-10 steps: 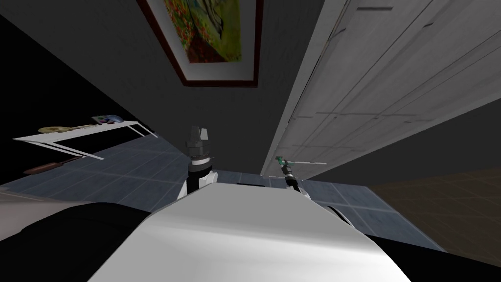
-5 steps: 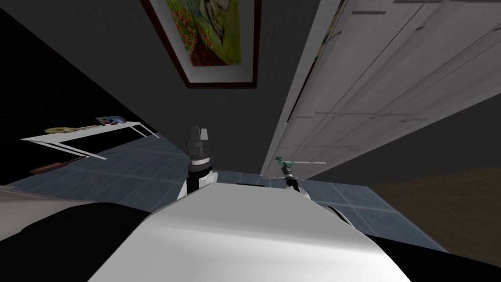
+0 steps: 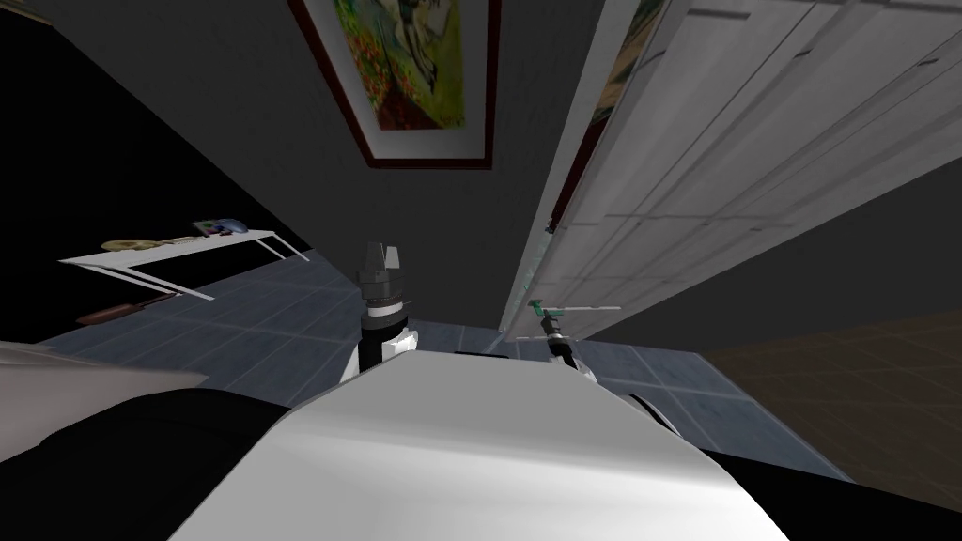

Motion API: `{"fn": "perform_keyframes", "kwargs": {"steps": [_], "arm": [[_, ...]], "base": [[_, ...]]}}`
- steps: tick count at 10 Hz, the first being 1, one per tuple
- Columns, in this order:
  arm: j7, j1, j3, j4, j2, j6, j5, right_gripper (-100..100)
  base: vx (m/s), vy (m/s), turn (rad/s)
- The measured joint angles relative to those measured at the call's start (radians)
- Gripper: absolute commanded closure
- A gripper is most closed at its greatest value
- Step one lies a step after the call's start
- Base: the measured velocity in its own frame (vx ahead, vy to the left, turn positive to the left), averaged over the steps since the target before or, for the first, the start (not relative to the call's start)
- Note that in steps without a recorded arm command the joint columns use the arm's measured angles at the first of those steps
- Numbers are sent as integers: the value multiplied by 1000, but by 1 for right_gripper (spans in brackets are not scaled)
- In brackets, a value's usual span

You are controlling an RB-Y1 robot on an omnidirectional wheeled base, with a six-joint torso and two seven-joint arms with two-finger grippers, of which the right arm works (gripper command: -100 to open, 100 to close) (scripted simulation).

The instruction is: Pull the door open

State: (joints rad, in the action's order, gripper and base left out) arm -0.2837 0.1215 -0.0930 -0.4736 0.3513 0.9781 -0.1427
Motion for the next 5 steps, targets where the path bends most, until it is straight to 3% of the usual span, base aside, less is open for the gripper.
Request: {"fn": "perform_keyframes", "kwargs": {"steps": [5], "arm": [[1,-6,5,-4,6,-2,-3,100]], "base": [[-196,-31,8]]}}
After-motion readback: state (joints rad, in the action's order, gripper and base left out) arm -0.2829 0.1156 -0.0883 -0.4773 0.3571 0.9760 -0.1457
